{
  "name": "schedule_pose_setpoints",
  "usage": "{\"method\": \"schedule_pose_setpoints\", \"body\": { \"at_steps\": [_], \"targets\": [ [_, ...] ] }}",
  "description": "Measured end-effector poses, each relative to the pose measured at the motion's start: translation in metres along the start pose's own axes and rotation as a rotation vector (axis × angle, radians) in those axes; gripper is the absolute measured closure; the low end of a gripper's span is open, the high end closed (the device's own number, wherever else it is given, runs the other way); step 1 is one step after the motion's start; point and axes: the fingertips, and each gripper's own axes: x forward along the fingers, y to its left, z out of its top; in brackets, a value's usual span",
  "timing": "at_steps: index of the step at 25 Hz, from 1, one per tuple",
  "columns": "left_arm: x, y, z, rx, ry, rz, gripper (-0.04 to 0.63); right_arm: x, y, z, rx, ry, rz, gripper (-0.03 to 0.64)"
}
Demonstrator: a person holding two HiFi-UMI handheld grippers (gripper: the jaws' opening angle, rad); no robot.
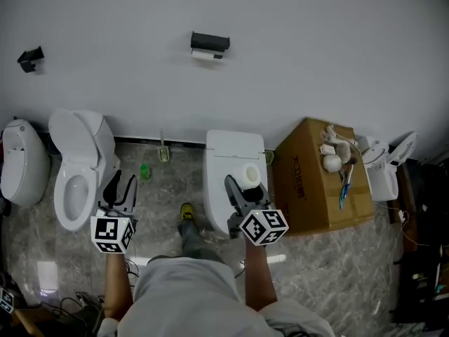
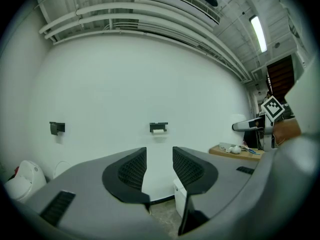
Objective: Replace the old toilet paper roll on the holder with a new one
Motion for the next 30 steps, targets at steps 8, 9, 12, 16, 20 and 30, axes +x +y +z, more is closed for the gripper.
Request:
{"method": "schedule_pose_setpoints", "body": {
  "at_steps": [8, 9, 12, 16, 20, 30],
  "targets": [
    [0.083, 0.005, 0.003, 0.022, 0.026, -0.031, 0.434, 0.057, -0.048, 0.017, 0.019, -0.015, -0.026, 0.321],
    [0.095, 0.007, 0.003, 0.024, 0.031, -0.033, 0.434, 0.067, -0.055, 0.018, 0.024, -0.013, -0.027, 0.321],
    [0.13, 0.011, 0.002, 0.035, 0.051, -0.035, 0.434, 0.096, -0.077, 0.021, 0.037, 0.0, -0.031, 0.321],
    [0.187, 0.02, 0.001, 0.047, 0.083, -0.032, 0.434, 0.147, -0.109, 0.028, 0.056, 0.017, -0.027, 0.321],
    [0.247, 0.029, 0.007, 0.065, 0.113, -0.03, 0.434, 0.203, -0.141, 0.041, 0.068, 0.04, -0.019, 0.321],
    [0.372, 0.045, 0.01, 0.112, 0.17, -0.05, 0.433, 0.31, -0.204, 0.067, 0.08, 0.072, -0.016, 0.321]
  ]
}}
